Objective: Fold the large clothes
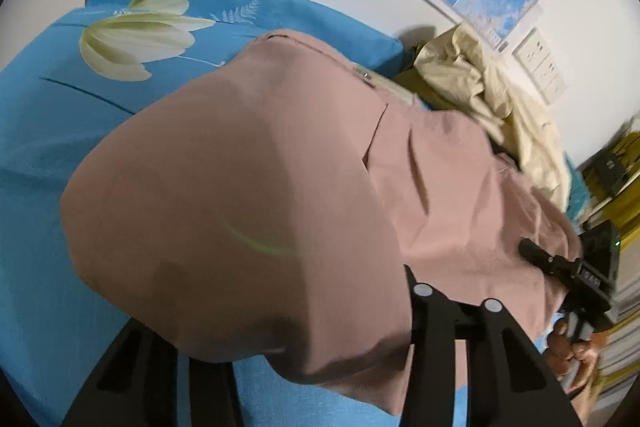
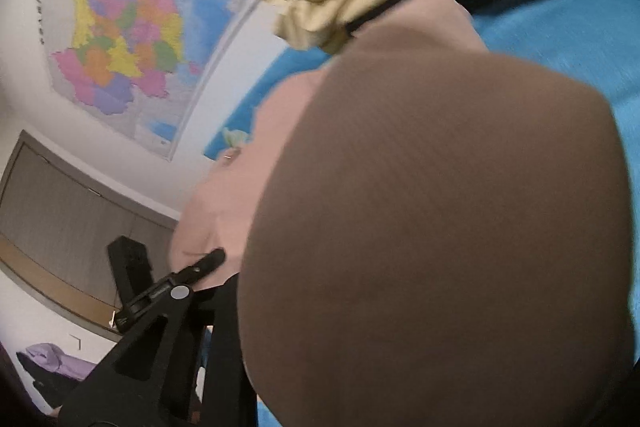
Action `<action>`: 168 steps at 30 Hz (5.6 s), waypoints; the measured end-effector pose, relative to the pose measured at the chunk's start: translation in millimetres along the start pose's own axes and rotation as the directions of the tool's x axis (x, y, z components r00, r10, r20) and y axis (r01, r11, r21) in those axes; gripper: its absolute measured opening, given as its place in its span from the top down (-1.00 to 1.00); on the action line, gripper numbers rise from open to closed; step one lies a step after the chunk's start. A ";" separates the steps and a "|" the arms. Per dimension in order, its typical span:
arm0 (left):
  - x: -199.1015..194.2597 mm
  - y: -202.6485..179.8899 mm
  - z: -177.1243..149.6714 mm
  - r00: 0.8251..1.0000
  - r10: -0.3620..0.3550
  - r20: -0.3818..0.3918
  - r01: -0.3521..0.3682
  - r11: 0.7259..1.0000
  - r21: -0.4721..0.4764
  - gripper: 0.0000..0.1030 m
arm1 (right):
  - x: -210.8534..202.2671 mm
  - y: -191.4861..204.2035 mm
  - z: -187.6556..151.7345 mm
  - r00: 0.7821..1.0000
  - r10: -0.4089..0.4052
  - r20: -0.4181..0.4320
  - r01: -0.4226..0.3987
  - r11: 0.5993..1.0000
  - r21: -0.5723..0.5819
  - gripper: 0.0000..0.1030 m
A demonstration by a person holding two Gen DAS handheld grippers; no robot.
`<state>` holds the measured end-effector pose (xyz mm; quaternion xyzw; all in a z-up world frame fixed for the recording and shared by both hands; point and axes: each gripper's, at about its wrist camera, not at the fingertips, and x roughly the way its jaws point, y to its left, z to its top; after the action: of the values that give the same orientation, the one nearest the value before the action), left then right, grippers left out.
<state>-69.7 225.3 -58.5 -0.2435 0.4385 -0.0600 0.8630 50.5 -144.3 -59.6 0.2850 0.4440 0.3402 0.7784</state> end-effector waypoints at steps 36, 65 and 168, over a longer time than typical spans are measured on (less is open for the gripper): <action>-78.3 284.8 210.6 0.830 0.532 0.168 -0.491 0.840 -0.231 0.32 | 374.5 232.3 63.0 0.908 0.144 -0.393 -0.300 0.879 -0.371 0.51; -108.7 257.1 181.3 0.702 0.688 0.183 -0.622 0.717 -0.314 -0.42 | 320.6 185.8 45.7 0.899 -0.004 -0.438 -0.166 0.923 -0.348 0.58; -74.2 27.5 57.0 0.786 0.507 0.354 -0.508 0.856 -0.098 -0.87 | 197.1 230.5 -36.3 0.989 -0.145 -0.018 0.082 0.653 -0.753 -0.89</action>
<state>-73.1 293.9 10.8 -0.1226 0.3185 0.2201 0.9138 28.4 154.8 -1.9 -0.1023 0.3108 0.4539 0.8288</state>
